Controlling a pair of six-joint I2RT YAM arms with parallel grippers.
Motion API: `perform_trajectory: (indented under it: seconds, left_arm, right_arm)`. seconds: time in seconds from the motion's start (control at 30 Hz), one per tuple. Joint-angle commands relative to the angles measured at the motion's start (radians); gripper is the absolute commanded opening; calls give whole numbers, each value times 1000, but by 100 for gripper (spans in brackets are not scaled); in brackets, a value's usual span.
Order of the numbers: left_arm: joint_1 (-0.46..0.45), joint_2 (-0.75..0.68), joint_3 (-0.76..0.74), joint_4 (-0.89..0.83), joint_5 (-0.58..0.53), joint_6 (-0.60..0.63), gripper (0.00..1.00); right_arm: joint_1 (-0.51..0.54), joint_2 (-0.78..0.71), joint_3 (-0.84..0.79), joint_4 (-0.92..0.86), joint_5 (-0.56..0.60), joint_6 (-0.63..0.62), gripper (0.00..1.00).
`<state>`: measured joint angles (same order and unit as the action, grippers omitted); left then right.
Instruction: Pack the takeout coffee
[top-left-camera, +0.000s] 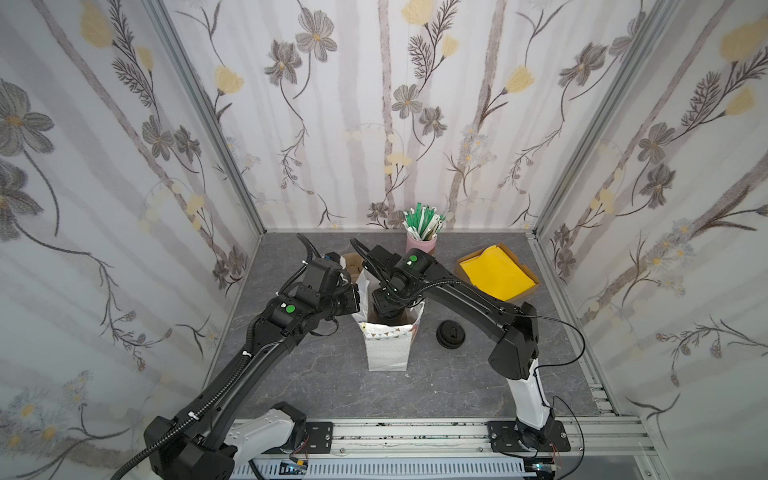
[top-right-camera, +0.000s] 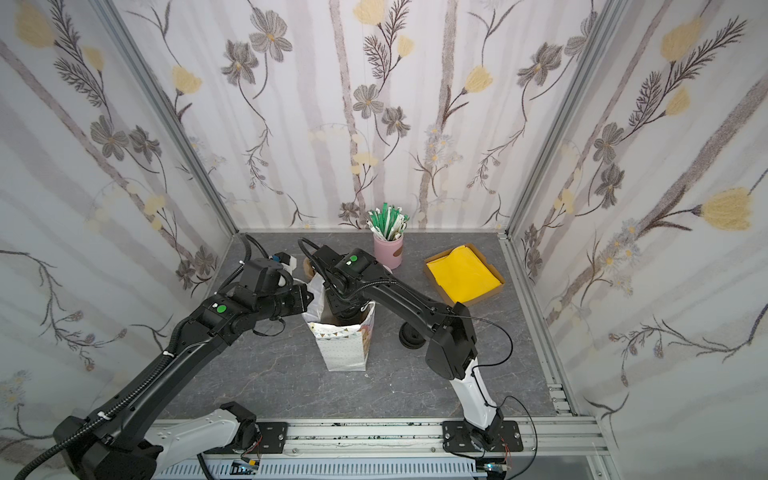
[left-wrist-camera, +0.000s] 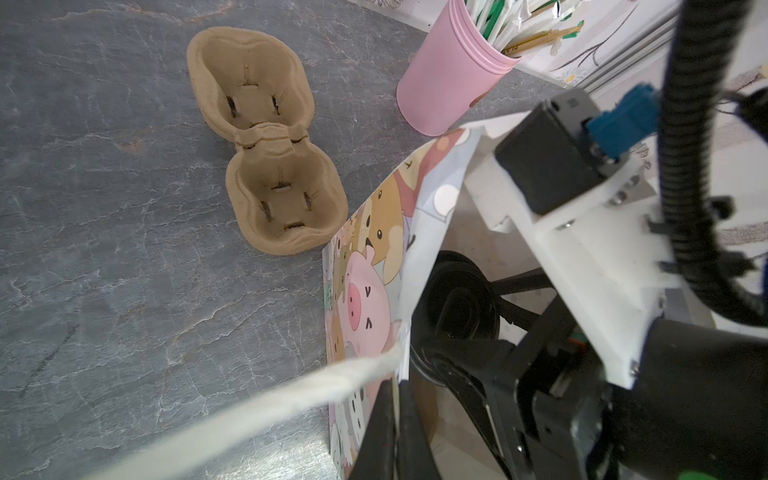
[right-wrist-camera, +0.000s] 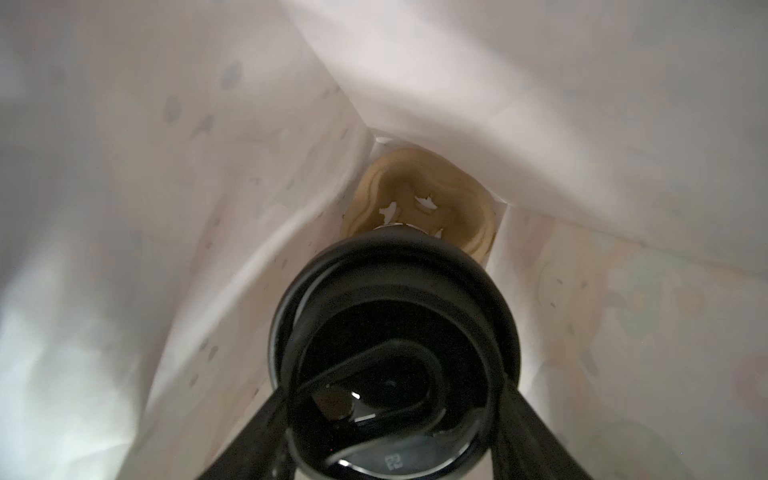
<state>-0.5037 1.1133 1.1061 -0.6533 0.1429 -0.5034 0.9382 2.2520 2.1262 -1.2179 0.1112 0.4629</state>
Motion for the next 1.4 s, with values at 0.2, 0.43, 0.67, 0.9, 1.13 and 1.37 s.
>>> perform_trajectory:
  seconds: [0.2, 0.43, 0.67, 0.9, 1.13, 1.37]
  left_arm:
    - [2, 2, 8, 5, 0, 6, 0]
    - [2, 3, 8, 5, 4, 7, 0]
    - [1, 6, 9, 5, 9, 9, 0]
    - [2, 0, 8, 4, 8, 11, 0]
    - [3, -3, 1, 4, 9, 12, 0]
    - [1, -16, 10, 4, 44, 57, 0]
  right_arm:
    - [-6, 29, 9, -7, 21, 19, 28]
    - [-6, 46, -7, 6, 12, 24, 28]
    - [-7, 42, -55, 26, -5, 34, 29]
    - [-7, 33, -100, 68, -46, 40, 29]
    - [-10, 20, -148, 148, -86, 47, 29]
    - [-18, -24, -228, 216, -101, 66, 28]
